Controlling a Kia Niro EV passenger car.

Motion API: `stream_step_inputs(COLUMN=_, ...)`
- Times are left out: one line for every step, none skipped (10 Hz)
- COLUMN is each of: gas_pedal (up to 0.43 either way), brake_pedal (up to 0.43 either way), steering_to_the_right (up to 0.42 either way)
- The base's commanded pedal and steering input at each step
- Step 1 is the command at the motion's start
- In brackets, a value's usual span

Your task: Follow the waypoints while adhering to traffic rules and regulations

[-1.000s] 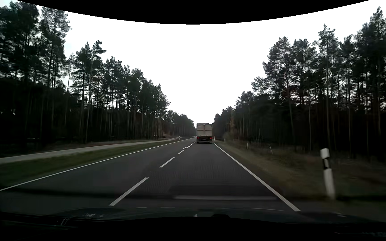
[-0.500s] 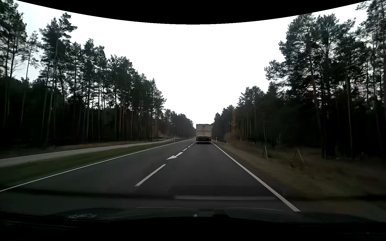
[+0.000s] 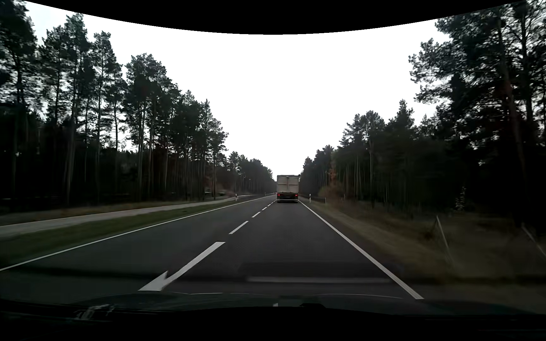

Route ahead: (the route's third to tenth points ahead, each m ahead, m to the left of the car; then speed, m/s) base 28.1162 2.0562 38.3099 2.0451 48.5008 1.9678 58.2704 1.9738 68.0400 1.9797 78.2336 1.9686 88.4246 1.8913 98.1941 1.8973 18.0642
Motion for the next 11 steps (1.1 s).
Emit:
stream_step_inputs(gas_pedal=0.169, brake_pedal=0.0, steering_to_the_right=0.003)
stream_step_inputs(gas_pedal=0.169, brake_pedal=0.0, steering_to_the_right=0.003)
stream_step_inputs(gas_pedal=0.169, brake_pedal=0.0, steering_to_the_right=0.003)
stream_step_inputs(gas_pedal=0.169, brake_pedal=0.0, steering_to_the_right=0.003)
stream_step_inputs(gas_pedal=0.177, brake_pedal=0.0, steering_to_the_right=0.003)
stream_step_inputs(gas_pedal=0.177, brake_pedal=0.0, steering_to_the_right=0.002)
stream_step_inputs(gas_pedal=0.177, brake_pedal=0.0, steering_to_the_right=0.002)
stream_step_inputs(gas_pedal=0.177, brake_pedal=0.0, steering_to_the_right=0.002)
stream_step_inputs(gas_pedal=0.177, brake_pedal=0.0, steering_to_the_right=0.002)
stream_step_inputs(gas_pedal=0.177, brake_pedal=0.0, steering_to_the_right=0.002)
stream_step_inputs(gas_pedal=0.177, brake_pedal=0.0, steering_to_the_right=0.001)
